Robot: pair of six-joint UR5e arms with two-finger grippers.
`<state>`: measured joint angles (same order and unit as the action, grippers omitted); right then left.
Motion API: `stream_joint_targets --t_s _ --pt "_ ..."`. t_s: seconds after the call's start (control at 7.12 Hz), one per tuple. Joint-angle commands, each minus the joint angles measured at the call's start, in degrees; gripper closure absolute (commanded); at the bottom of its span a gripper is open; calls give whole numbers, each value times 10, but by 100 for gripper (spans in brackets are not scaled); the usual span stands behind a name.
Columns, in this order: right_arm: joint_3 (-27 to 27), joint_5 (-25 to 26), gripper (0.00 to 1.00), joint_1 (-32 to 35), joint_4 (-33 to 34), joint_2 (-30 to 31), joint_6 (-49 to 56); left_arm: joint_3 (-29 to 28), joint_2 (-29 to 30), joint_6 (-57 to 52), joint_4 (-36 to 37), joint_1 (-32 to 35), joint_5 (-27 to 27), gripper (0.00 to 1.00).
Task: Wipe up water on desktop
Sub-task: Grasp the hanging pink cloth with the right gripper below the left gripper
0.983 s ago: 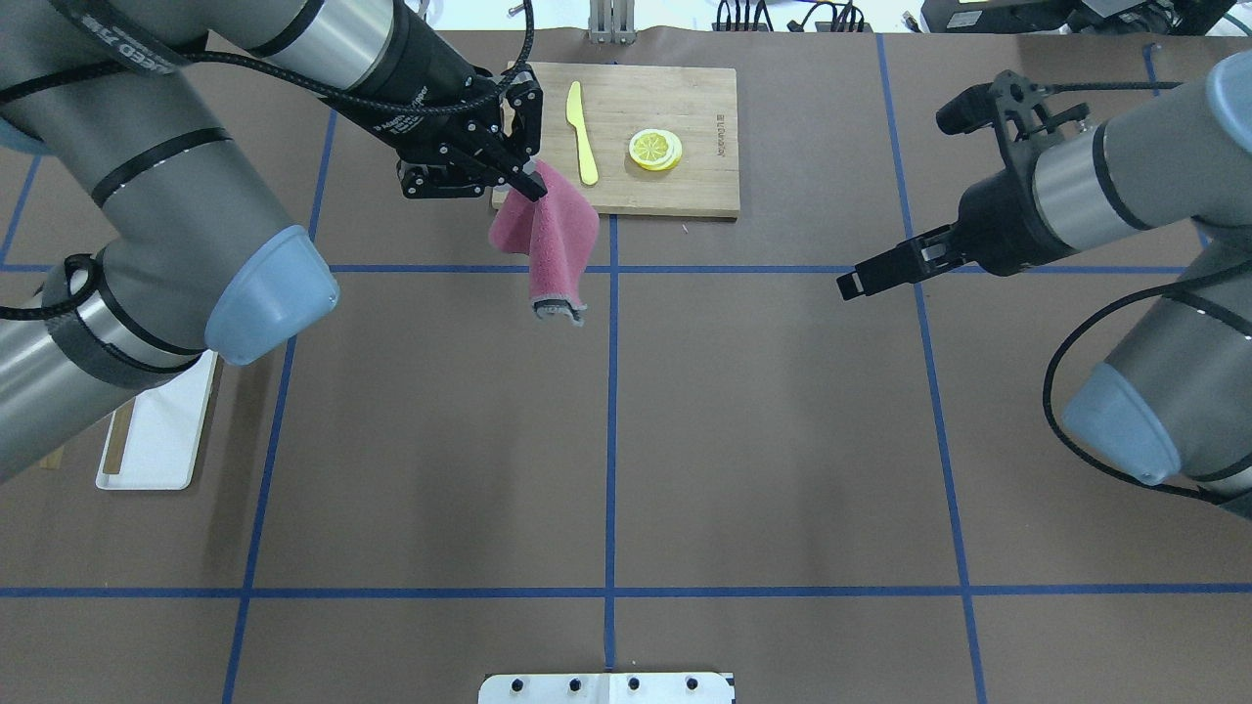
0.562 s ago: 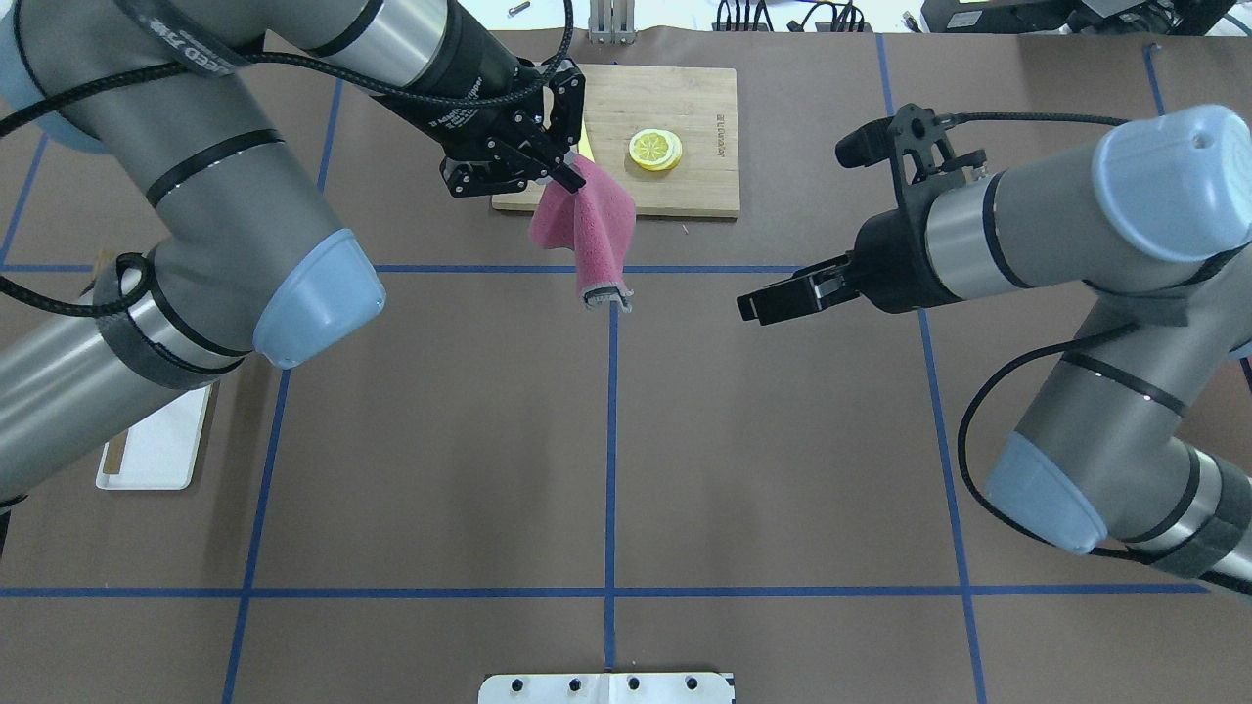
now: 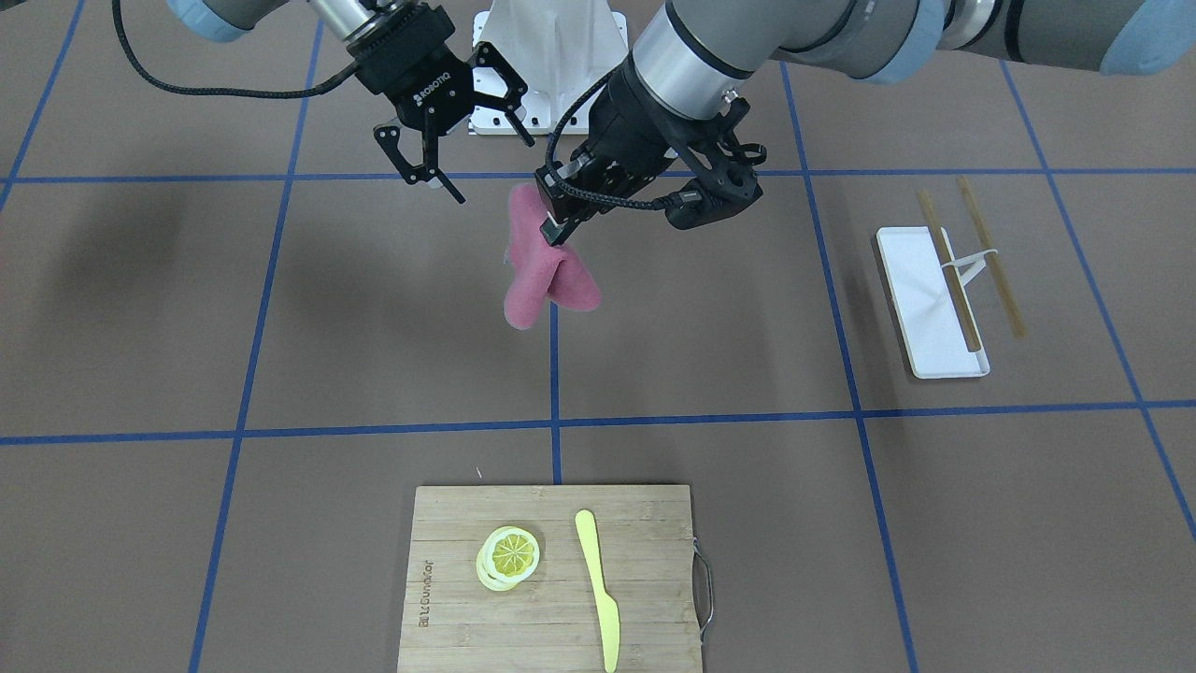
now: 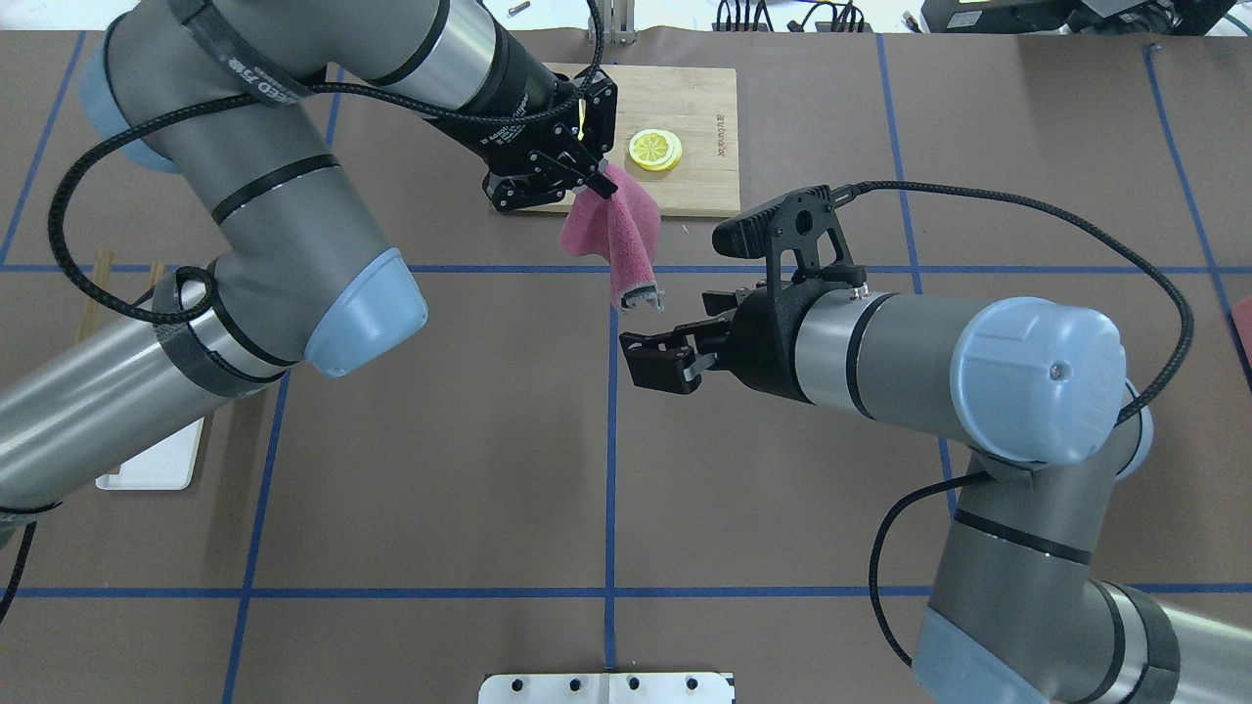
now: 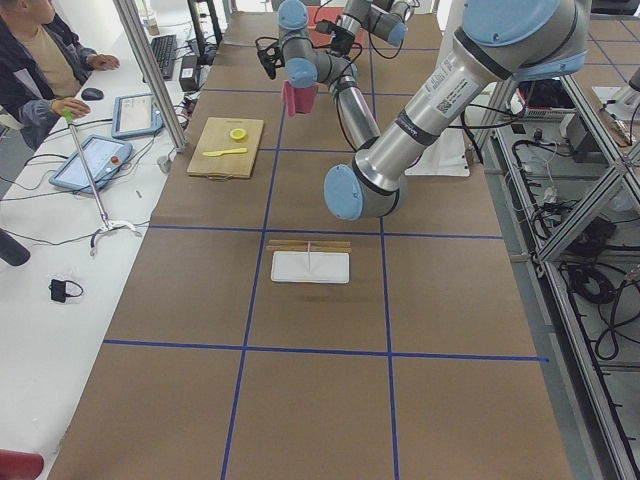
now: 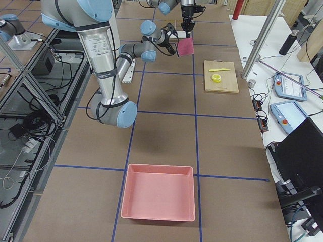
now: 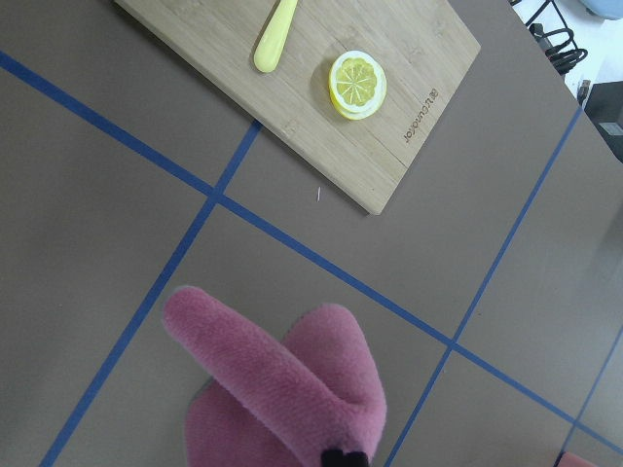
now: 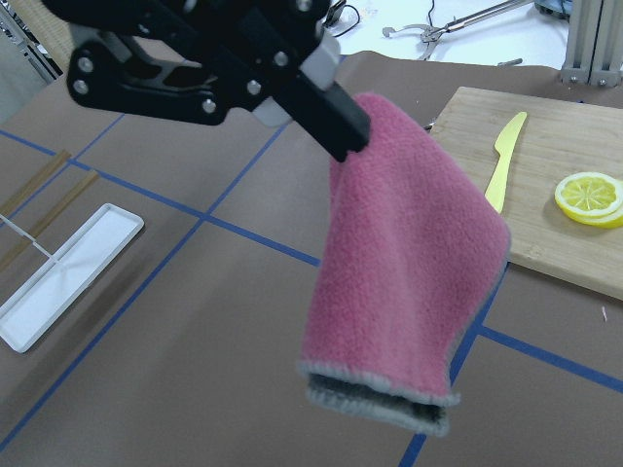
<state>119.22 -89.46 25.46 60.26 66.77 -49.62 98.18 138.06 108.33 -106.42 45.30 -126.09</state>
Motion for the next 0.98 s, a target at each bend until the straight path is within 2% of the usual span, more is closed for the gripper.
stream_joint_targets --t_s 0.0,0.42,0.84 --pt "0 65 0 -36 0 -7 1 3 2 15 0 -2 0 100" --pt "-1 72 0 -36 -1 -9 1 13 -1 21 1 -11 0 100" --pt "0 170 0 -42 0 -6 1 26 -5 34 3 -13 0 100"
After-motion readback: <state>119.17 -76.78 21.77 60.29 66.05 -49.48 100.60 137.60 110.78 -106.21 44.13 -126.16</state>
